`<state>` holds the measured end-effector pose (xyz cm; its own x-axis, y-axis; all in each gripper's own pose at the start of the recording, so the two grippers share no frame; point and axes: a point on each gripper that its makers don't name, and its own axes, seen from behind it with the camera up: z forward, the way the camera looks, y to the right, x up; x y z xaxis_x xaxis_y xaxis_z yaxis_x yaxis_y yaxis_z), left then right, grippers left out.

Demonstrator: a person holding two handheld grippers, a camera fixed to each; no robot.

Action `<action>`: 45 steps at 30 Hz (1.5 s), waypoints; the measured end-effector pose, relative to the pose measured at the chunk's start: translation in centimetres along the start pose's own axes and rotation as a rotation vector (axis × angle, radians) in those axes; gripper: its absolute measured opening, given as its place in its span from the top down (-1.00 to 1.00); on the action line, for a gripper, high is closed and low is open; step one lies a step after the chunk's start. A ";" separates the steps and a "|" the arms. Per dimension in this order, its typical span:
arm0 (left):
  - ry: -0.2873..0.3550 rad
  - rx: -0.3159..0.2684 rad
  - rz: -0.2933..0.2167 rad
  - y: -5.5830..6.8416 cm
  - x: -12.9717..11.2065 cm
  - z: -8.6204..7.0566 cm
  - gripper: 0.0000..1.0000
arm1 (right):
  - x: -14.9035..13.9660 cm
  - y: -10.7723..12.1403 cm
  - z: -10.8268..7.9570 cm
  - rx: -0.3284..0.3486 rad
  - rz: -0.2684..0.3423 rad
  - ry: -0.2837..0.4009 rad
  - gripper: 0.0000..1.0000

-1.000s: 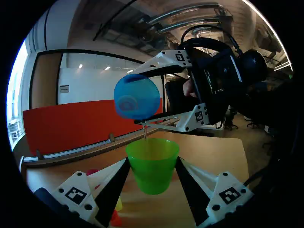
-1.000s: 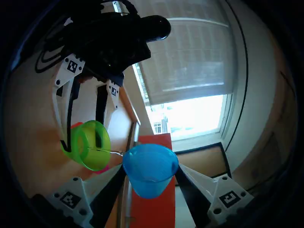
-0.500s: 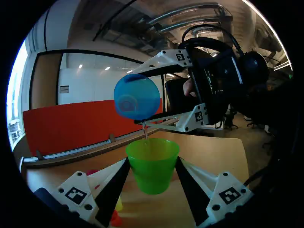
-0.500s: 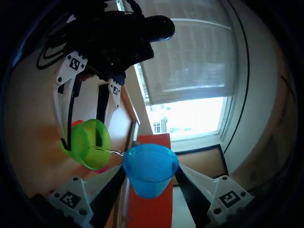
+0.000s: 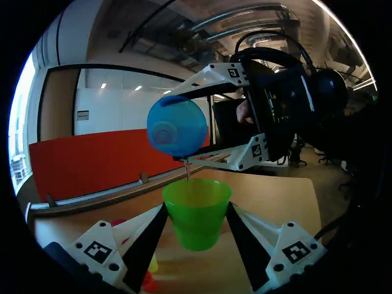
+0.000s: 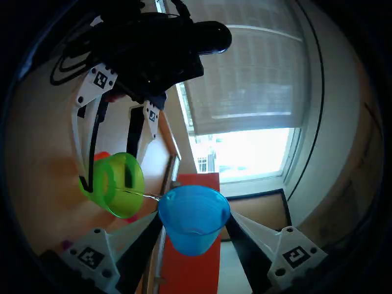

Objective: Pour water

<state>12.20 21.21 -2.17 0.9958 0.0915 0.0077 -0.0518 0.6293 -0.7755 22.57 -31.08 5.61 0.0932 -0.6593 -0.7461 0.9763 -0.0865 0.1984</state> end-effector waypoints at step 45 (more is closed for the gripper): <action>0.006 0.002 0.000 0.1 0.1 -0.1 -0.67 | -0.1 0.5 0.5 -0.007 -0.083 -0.011 -0.81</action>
<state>12.29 21.18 -2.31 0.9962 0.0869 0.0041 -0.0519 0.6310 -0.7741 22.95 -31.44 6.11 0.0100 -0.6583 -0.7527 0.9819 -0.1358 0.1318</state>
